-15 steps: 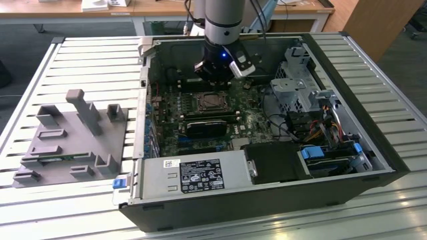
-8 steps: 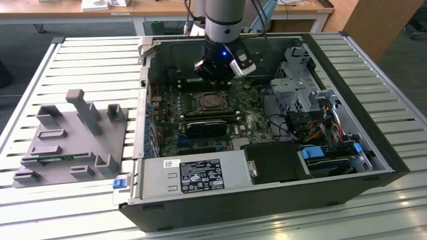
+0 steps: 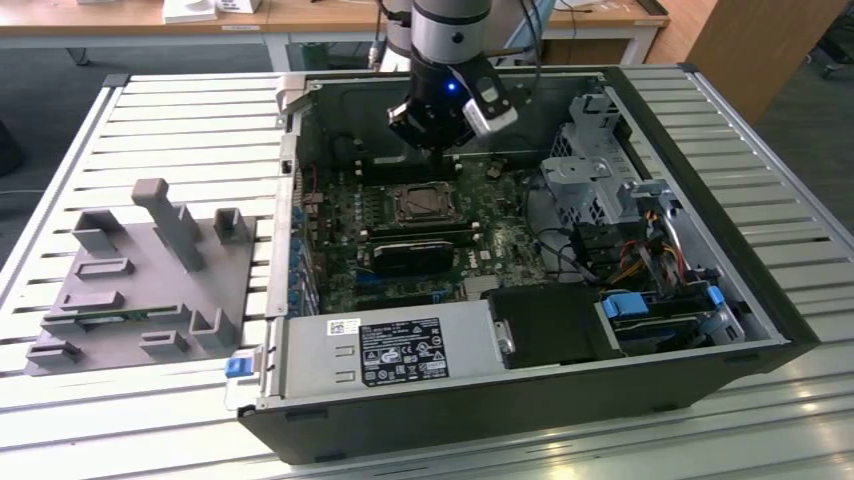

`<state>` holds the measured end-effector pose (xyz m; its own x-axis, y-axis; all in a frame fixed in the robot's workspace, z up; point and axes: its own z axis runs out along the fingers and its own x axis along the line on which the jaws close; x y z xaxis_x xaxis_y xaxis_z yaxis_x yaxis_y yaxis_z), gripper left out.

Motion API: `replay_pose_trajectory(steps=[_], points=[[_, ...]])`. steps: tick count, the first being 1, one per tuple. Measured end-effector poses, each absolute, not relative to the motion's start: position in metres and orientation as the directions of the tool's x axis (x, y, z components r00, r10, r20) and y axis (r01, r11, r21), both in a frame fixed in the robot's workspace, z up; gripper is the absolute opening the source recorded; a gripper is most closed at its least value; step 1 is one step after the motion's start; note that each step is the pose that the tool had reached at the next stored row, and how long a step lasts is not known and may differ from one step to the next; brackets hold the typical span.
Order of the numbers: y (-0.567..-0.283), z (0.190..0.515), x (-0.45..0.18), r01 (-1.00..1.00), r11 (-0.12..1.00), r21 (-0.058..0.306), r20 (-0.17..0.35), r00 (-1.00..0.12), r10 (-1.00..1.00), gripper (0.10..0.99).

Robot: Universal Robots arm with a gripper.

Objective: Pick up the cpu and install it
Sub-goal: 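Install the second cpu locking lever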

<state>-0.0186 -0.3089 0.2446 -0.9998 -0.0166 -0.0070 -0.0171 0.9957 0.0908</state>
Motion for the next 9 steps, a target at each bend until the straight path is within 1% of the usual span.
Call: replay_pose_trajectory(steps=[9], points=[[-0.3167,0.2443,-0.0186,-0.017,0.996,0.091,-0.007,-1.0,-0.016,0.106]])
